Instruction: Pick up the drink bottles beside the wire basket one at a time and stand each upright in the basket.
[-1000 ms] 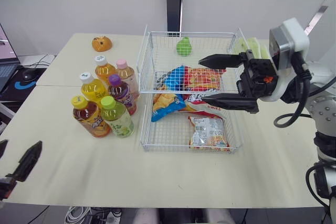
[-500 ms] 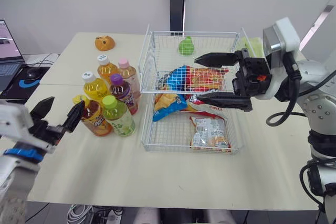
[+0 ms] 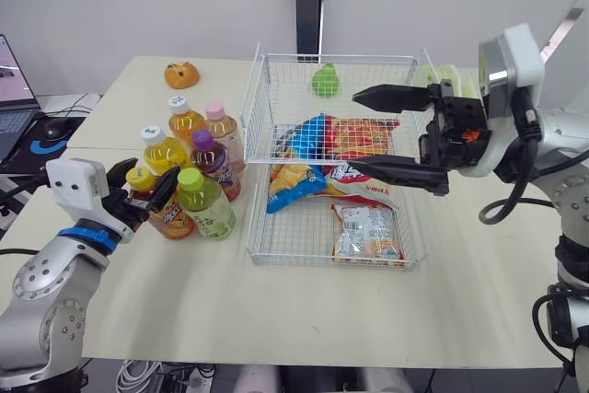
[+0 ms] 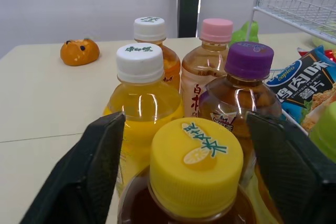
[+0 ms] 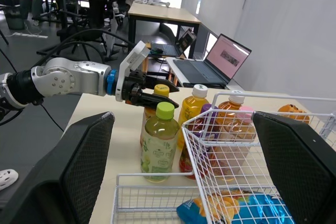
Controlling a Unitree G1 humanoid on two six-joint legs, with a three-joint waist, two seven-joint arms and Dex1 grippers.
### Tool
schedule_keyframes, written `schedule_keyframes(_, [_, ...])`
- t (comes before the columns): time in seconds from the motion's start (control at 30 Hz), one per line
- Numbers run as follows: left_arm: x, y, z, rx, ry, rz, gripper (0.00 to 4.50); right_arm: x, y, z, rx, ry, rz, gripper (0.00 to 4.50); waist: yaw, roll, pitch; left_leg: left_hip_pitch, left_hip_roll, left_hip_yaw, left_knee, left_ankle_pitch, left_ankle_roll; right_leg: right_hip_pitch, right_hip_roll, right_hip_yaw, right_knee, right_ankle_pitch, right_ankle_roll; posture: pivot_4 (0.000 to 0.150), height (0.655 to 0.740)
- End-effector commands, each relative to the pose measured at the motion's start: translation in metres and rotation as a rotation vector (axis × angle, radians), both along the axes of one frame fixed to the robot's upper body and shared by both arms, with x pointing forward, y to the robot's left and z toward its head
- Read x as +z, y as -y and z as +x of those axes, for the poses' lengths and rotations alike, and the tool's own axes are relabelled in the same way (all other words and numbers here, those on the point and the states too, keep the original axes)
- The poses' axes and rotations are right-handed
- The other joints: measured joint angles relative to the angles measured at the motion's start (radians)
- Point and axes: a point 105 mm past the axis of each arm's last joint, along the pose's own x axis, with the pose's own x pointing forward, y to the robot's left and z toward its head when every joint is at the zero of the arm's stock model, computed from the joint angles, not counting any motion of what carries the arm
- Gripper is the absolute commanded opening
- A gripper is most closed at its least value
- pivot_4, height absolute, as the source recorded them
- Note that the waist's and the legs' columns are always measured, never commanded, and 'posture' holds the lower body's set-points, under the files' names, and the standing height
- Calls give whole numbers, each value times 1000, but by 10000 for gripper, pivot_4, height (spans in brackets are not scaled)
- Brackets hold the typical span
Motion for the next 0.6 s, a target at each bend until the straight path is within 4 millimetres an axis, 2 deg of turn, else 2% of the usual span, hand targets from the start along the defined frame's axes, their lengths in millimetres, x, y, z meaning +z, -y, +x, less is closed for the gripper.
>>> schedule_keyframes(0.03, [6,2,-2,-12,14,29,26742,10,-1,-8,4,47,16,45000,0,0,0,0,0,0,0,0,0,0,0,0,0,0,0,1500,7400])
schedule_keyframes(0.17, [7,3,-4,-14,16,26,14870,10,-3,-9,7,46,19,45000,0,0,0,0,0,0,0,0,0,0,0,0,0,0,0,1500,7400])
schedule_keyframes(0.2, [8,3,-4,-14,17,26,13896,10,-3,-9,7,46,19,45000,0,0,0,0,0,0,0,0,0,0,0,0,0,0,0,1500,7400])
schedule_keyframes(0.4, [29,-3,-18,-58,53,20,13911,10,-5,-11,10,47,23,45000,-2,0,0,-1,0,0,0,0,0,0,0,0,-1,0,0,1500,7400])
schedule_keyframes(0.6, [99,-20,-33,-184,91,58,13911,10,-7,-10,19,47,30,45000,-2,-8,8,-7,0,-5,0,3,-7,-5,0,-4,-1,0,0,1500,7400])
